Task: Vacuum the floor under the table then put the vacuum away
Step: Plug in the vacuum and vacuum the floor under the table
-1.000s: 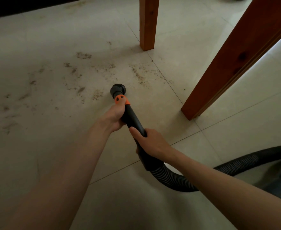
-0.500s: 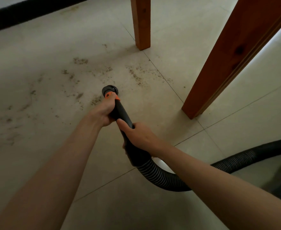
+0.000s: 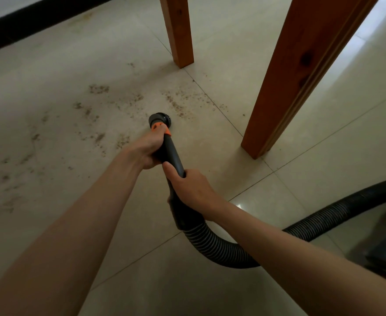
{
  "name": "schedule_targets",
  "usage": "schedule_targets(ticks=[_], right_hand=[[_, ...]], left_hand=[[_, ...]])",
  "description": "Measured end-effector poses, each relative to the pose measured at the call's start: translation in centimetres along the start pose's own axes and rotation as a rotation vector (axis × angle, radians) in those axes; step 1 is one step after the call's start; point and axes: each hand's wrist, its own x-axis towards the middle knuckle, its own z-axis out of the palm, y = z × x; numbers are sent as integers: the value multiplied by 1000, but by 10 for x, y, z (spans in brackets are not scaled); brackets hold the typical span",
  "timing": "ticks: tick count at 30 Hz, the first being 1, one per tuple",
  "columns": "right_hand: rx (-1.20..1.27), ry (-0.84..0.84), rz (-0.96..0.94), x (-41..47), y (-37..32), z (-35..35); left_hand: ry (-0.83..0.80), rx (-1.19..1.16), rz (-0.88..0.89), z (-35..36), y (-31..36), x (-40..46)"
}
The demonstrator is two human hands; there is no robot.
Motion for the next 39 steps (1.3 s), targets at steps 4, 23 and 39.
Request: schedule_targets(ticks=[4, 23, 39], right_hand=[[66, 37, 3, -7, 8, -4], [-169, 299, 75, -17, 28, -27], [704, 313, 314, -25, 50, -84]], left_hand=[[-29, 6, 42, 11, -2, 1], [42, 201, 143, 75, -5, 18], [-431, -39, 60, 121, -24, 13]])
